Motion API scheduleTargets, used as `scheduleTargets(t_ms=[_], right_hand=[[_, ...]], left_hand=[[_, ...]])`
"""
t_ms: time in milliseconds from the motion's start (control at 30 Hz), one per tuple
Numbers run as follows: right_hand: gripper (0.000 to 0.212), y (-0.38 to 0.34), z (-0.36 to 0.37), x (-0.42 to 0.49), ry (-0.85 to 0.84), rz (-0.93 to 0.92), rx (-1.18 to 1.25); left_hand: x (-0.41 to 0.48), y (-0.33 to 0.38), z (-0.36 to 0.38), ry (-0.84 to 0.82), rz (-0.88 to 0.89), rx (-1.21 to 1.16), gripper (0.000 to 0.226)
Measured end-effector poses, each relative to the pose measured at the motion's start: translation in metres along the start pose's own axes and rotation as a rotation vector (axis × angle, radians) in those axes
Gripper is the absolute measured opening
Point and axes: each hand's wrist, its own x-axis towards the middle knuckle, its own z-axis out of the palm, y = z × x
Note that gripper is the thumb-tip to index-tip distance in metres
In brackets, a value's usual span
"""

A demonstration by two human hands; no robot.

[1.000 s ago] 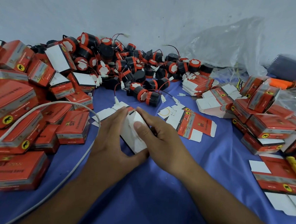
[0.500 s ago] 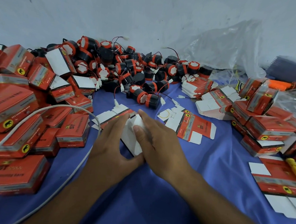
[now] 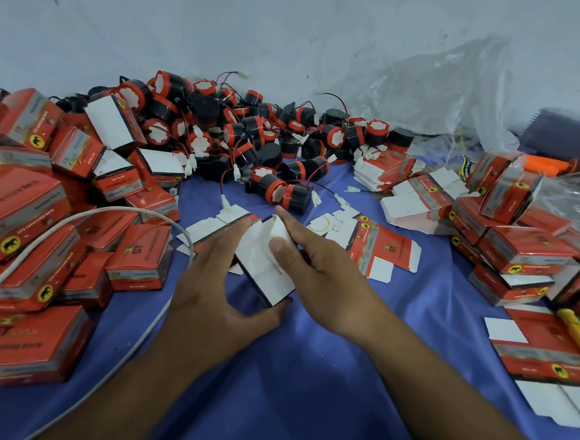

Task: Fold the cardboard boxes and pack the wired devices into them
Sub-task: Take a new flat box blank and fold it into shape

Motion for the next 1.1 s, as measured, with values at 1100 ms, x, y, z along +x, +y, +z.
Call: scheduleTargets(t_ms=[1100], right_hand=[[0.045, 0.012, -0.007, -0.002, -0.129, -0.183, 0.169]], left_hand=[[-0.001, -0.007, -0.002, -0.163, -0.063, -0.129, 0.079]])
